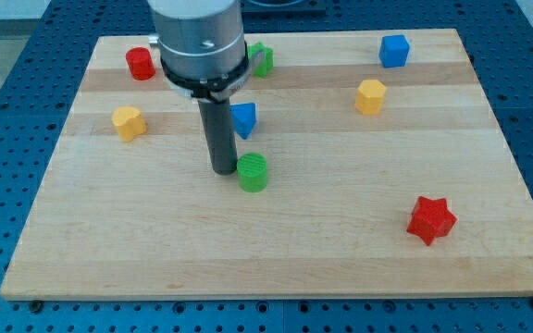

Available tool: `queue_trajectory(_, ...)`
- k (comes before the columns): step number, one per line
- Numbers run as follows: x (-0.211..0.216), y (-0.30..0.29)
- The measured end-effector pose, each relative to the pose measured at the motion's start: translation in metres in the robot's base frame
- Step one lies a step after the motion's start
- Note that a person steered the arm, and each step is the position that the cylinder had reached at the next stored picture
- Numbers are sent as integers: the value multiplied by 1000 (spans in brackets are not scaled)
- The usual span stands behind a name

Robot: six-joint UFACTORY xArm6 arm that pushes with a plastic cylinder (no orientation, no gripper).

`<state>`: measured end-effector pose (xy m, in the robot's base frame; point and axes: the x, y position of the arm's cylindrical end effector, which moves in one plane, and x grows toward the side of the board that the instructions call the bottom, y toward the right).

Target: Move the red star towards the center

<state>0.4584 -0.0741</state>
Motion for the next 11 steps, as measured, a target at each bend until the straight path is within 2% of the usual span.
queue_trajectory(1, 64, -5)
queue_trajectory(2, 145, 29)
queue_trajectory(3, 161, 78)
queue_trajectory(5, 161, 93)
queue_trajectory(6, 160, 132)
queue_trajectory(7, 160, 207)
queue_trajectory(8, 119, 253)
queue_trajectory(9, 72, 204)
queue_trajectory(10, 82, 222)
queue_trajectory(11, 55, 278)
